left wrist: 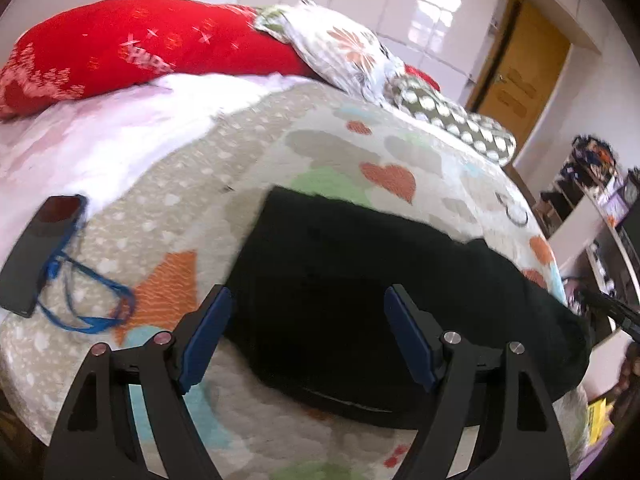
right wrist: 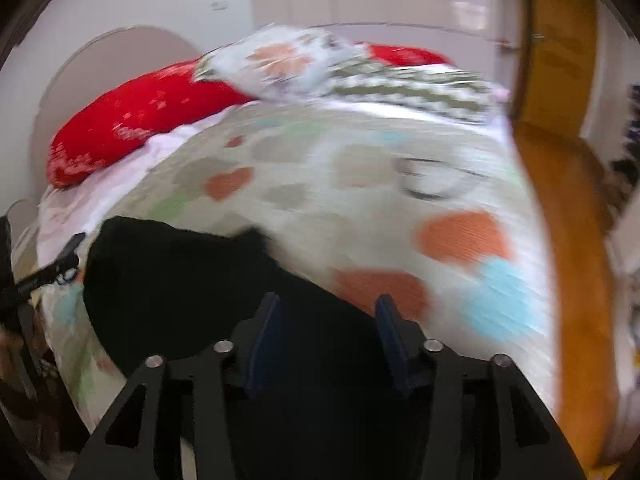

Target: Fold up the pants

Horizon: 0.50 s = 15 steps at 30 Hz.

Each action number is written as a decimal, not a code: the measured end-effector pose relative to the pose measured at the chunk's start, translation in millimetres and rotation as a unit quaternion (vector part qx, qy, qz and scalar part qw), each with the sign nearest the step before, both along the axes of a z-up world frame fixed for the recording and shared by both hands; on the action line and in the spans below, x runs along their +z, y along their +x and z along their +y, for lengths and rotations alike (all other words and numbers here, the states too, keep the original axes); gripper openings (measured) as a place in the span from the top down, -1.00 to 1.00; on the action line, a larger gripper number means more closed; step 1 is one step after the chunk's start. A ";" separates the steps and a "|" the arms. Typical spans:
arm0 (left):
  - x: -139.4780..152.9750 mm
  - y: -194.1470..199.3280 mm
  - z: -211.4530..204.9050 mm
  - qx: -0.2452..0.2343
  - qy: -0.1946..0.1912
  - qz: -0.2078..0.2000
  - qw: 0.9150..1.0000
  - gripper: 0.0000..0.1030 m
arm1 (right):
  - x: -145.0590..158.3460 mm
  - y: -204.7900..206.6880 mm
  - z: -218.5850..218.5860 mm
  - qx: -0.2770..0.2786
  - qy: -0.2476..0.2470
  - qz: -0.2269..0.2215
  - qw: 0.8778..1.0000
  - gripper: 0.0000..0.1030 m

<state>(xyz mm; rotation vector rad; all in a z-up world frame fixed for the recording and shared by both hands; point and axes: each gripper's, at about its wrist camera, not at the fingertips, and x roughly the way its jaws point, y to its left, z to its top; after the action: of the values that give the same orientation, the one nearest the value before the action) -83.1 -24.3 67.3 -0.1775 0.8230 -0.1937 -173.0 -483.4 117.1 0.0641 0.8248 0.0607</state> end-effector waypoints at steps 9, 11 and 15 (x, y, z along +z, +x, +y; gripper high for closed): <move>-20.2 0.1 -37.9 -0.028 0.039 0.031 0.998 -0.53 | -43.1 -108.1 -71.6 -0.093 0.039 0.057 0.993 -0.13; -18.5 -0.6 -37.0 -0.025 0.027 0.037 0.999 -0.53 | -56.1 -111.8 -73.7 -0.086 0.081 0.057 0.991 -0.13; -12.7 -4.3 -34.0 -0.023 0.017 0.041 0.999 -0.53 | -74.4 -93.6 -84.1 -0.135 0.095 0.030 0.986 -0.13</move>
<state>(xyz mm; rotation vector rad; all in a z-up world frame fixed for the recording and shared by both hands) -87.4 -58.3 54.6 -0.1347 0.9115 -0.2160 -266.6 -567.4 42.7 0.3576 0.8623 -0.1190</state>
